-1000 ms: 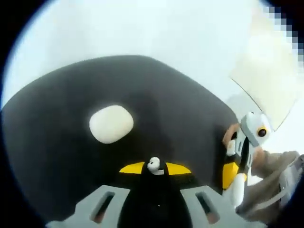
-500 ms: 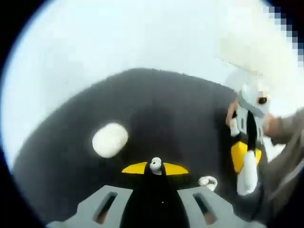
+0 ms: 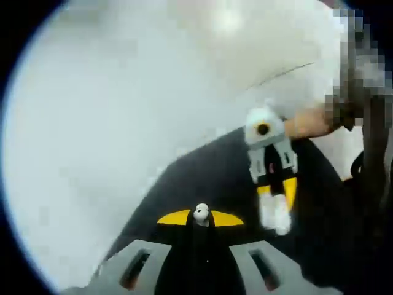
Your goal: Pick up three earphones and place each one into its charging case using tactile feedback, ensure that each earphone is properly inserted and securely positioned inside the case.
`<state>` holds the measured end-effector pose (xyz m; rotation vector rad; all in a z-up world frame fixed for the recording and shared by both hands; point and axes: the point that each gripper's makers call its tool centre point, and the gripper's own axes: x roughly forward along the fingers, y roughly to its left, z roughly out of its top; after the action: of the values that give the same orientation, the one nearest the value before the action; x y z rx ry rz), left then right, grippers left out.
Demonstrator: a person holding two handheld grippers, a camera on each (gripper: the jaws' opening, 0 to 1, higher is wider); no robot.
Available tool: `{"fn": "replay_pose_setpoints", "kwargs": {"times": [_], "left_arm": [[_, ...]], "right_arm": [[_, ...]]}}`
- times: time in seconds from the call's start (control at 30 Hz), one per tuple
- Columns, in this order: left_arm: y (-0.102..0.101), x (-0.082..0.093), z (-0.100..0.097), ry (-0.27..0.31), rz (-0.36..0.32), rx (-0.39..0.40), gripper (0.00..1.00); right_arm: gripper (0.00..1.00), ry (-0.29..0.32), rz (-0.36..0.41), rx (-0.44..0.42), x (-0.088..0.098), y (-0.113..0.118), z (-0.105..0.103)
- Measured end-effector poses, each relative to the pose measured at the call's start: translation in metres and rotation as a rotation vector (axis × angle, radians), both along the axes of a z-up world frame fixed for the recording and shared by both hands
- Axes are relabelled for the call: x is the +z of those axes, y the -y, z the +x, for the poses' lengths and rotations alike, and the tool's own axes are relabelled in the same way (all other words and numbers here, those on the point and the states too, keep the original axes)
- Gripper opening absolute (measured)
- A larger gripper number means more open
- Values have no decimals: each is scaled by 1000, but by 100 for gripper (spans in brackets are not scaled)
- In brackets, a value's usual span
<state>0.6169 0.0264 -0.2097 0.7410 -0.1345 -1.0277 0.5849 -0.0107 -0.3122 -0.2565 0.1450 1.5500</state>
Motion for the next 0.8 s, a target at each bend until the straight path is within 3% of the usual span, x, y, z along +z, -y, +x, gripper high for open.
{"fn": "replay_pose_setpoints", "kwargs": {"times": [0.13,0.17,0.23,0.4,0.67,0.8], "left_arm": [[10,-10,-30,118,105,-30,9],[13,-18,-36,119,128,-36,9],[17,-26,-41,122,140,-41,9],[26,-36,-50,263,213,-84,9],[28,-67,-42,264,305,-75,9],[27,-69,-41,258,306,-79,9]], "right_arm": [[17,-2,0,-2,0,0,0],[17,-2,0,-2,0,0,0],[17,2,0,-2,0,0,-1],[17,4,0,-3,0,1,0],[17,2,0,0,0,2,-1],[17,1,1,0,0,2,-1]]}}
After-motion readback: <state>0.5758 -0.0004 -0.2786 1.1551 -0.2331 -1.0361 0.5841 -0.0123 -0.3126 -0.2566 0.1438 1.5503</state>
